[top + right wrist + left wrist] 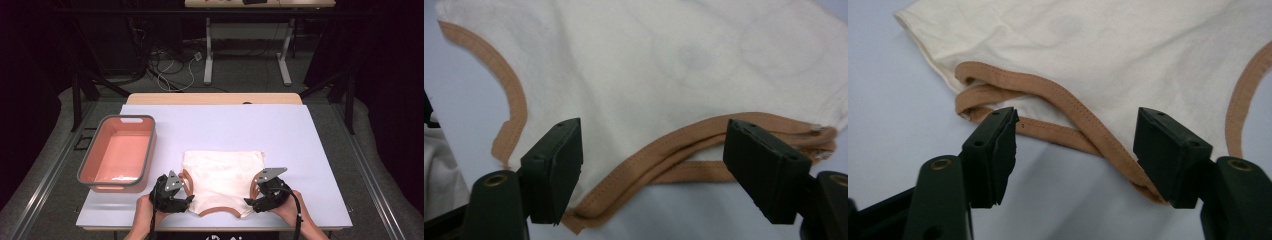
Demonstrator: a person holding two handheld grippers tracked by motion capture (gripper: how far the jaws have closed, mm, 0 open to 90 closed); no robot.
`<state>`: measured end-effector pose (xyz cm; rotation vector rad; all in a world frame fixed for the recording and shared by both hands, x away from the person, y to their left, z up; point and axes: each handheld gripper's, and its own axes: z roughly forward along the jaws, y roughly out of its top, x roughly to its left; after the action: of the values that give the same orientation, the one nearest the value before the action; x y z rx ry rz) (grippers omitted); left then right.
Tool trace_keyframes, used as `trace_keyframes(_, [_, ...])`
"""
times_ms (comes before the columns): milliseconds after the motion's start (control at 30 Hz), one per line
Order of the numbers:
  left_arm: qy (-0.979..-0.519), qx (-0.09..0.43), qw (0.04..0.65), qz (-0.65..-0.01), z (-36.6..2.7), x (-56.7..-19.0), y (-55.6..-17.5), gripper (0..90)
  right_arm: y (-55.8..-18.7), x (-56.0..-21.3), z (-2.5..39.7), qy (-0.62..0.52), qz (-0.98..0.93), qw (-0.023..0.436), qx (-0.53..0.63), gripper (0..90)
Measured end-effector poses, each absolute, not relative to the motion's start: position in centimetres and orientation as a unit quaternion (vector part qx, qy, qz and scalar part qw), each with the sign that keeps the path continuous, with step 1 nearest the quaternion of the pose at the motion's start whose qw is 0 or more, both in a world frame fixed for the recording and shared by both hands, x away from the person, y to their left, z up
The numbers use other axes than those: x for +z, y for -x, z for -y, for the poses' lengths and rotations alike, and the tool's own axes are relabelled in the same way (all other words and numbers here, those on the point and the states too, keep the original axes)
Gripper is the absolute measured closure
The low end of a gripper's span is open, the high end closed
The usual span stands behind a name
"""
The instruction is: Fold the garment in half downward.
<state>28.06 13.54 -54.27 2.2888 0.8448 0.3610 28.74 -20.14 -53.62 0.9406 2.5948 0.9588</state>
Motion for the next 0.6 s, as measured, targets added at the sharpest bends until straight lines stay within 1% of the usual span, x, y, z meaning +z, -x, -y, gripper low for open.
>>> trace_keyframes(67, [-0.878,0.146,0.326,-0.319,-13.6,-54.2,-28.1,28.7,-28.9,-53.5,20.4,-0.326,-0.88,0.114,0.327,15.6])
trace_keyframes(133, [-0.876,0.15,0.327,-0.321,-13.6,-54.2,-28.2,24.7,-29.2,-53.4,20.6,-0.329,-0.876,0.117,0.332,14.5])
trace_keyframes(367, [-0.874,0.147,0.329,-0.325,-13.6,-54.2,-28.2,16.8,-29.9,-53.4,21.4,-0.339,-0.869,0.127,0.337,10.3])
trace_keyframes(600, [-0.874,0.142,0.329,-0.328,-13.8,-54.4,-28.4,16.5,-30.3,-53.3,21.8,-0.342,-0.863,0.141,0.345,7.4])
